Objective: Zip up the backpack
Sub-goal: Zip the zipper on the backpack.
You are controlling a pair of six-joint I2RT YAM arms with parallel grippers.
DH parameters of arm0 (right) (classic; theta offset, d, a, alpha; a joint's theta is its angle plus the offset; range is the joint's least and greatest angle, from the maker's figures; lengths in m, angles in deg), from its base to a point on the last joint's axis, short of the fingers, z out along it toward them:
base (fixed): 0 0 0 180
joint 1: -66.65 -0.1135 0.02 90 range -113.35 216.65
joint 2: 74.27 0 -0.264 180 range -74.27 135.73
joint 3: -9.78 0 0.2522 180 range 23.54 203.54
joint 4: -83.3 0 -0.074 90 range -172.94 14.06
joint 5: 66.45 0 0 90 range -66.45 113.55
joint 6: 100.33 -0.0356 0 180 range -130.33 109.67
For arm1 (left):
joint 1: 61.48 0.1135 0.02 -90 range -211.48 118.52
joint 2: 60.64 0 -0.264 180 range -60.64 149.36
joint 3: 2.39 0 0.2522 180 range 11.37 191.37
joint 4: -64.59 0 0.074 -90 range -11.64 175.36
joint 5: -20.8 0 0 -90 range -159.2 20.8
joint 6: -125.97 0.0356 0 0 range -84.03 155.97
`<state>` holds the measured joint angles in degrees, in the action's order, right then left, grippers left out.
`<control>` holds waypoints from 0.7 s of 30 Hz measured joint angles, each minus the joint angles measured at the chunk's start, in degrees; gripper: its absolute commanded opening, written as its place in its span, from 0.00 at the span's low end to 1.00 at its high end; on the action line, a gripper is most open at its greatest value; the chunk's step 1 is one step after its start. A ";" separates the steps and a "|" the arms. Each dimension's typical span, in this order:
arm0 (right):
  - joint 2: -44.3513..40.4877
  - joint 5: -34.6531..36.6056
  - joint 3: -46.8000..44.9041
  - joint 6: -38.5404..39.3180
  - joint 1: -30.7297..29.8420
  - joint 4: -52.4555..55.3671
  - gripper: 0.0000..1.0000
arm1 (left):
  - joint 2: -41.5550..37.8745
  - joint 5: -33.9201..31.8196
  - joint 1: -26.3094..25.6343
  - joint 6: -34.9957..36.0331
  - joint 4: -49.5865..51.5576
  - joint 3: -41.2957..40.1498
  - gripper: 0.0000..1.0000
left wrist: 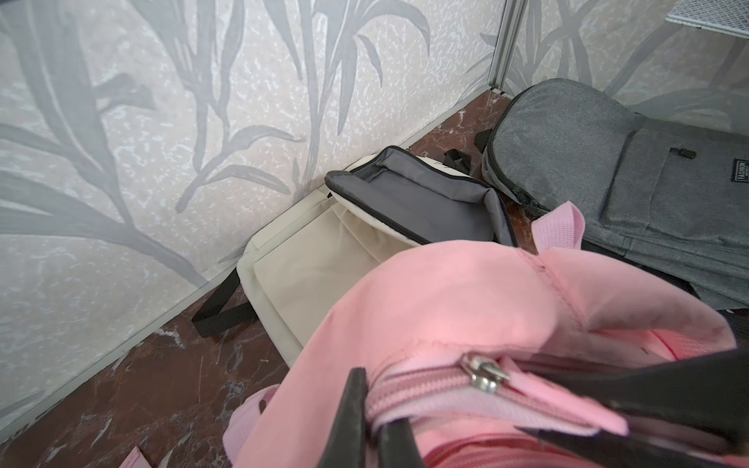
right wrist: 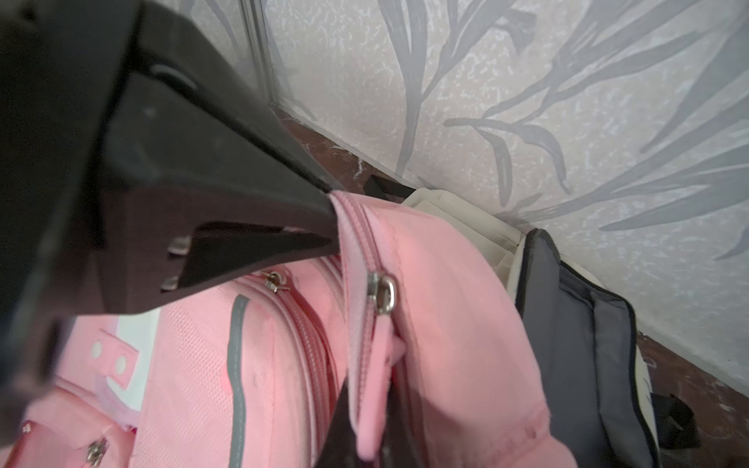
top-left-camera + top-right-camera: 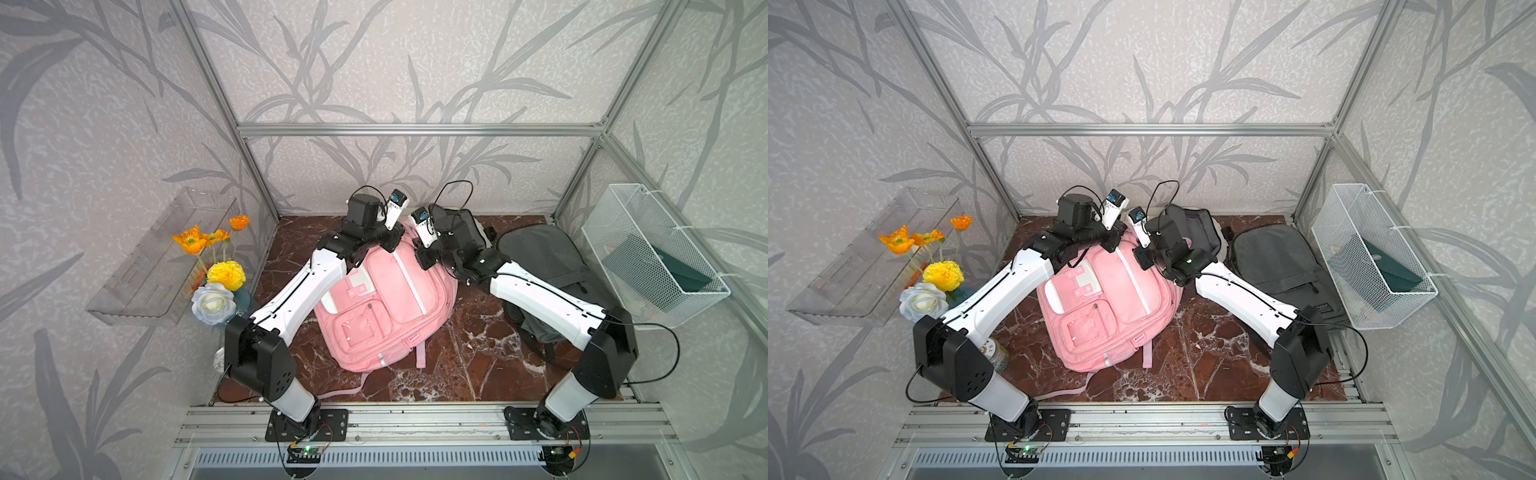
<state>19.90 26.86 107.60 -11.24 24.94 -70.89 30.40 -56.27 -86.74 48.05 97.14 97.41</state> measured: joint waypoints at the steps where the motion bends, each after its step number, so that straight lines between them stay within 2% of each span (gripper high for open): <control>1: -0.48 -2.05 -0.31 -1.09 0.55 0.04 0.00 | 0.00 -0.90 -0.26 0.15 -0.15 -0.07 0.00; 8: -4.04 -15.80 -3.48 -11.45 4.70 -1.18 0.00 | 0.00 -4.31 -2.01 0.61 -1.49 -0.28 0.00; 10: -4.20 -17.77 -4.17 -12.72 5.42 -1.97 0.00 | 0.00 -4.37 -2.12 0.63 -1.99 -0.61 0.00; 12: -4.20 -17.88 -4.35 -12.92 5.51 -1.97 0.08 | 0.00 -4.22 -2.12 0.61 -2.97 -1.31 0.00; 16: -4.94 -16.90 -4.90 -11.34 5.38 -0.96 0.34 | -0.07 -3.37 -1.99 0.81 -5.75 -3.39 0.00; 19: -8.90 -15.72 -6.40 -9.01 4.68 1.42 0.45 | -0.52 -2.49 -1.27 1.49 -8.33 -5.99 0.00; 21: -12.09 -14.25 -6.67 -7.41 4.42 2.86 0.47 | -1.05 -1.81 -1.11 2.32 -9.49 -7.58 0.00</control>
<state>7.81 12.61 100.93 -18.65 29.35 -68.02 29.35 -58.09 -87.85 50.37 87.66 89.82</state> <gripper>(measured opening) 0.453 0.051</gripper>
